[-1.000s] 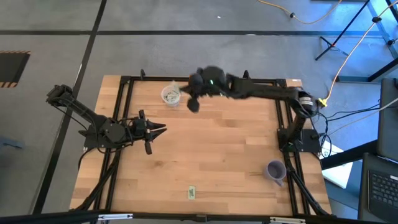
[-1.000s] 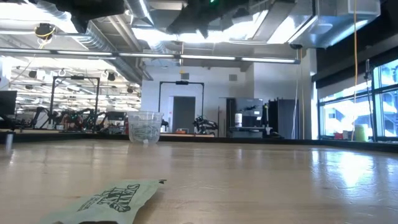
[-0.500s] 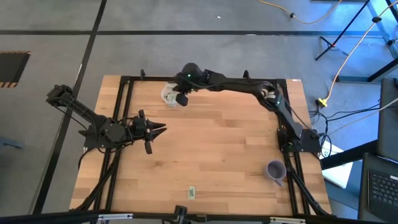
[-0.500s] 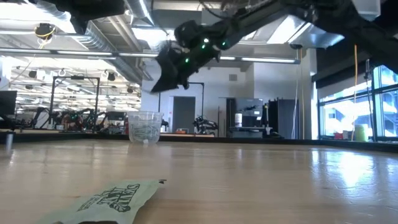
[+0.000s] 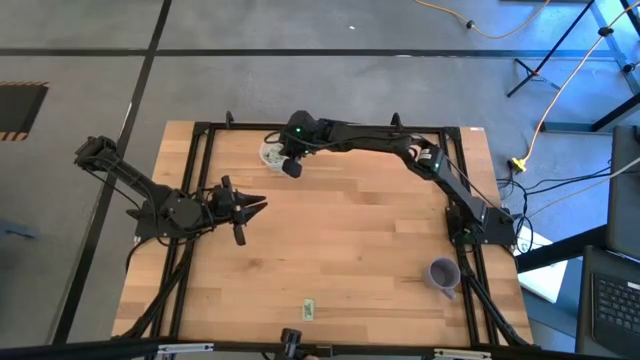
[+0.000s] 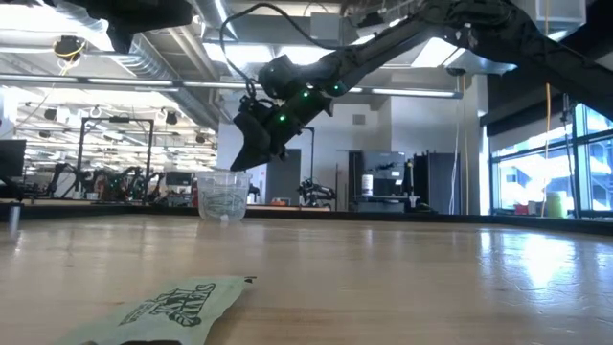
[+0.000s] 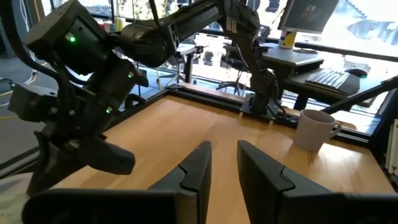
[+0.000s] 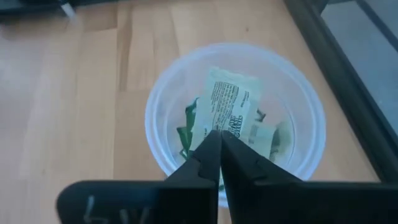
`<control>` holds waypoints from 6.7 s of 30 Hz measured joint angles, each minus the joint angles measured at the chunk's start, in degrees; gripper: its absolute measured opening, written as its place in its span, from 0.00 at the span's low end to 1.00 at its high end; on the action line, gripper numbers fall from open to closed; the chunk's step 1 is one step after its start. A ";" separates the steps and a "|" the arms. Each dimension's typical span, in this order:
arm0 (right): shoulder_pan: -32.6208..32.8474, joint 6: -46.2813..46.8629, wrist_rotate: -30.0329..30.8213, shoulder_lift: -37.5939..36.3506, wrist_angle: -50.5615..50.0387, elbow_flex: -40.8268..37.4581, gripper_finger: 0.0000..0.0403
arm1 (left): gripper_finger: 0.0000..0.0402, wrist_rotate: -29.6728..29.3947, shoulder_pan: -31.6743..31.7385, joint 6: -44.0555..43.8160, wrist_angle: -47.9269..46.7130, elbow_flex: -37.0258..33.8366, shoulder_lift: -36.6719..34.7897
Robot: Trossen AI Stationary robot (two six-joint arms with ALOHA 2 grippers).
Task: Pick and place items into bin
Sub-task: Put the stevia packet into the transparent bin
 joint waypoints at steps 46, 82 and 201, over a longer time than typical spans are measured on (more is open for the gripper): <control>23.99 24.77 26.03 -76.54 2.57 -63.71 0.19 | 0.22 51.86 8.87 11.87 -9.62 18.13 35.78; 26.86 21.13 26.08 -84.32 -1.10 -72.54 0.19 | 0.20 53.92 0.58 15.96 -24.80 47.22 72.87; 12.68 15.47 26.08 -84.30 5.11 -72.50 0.19 | 0.11 44.40 67.65 10.33 -42.30 33.11 45.24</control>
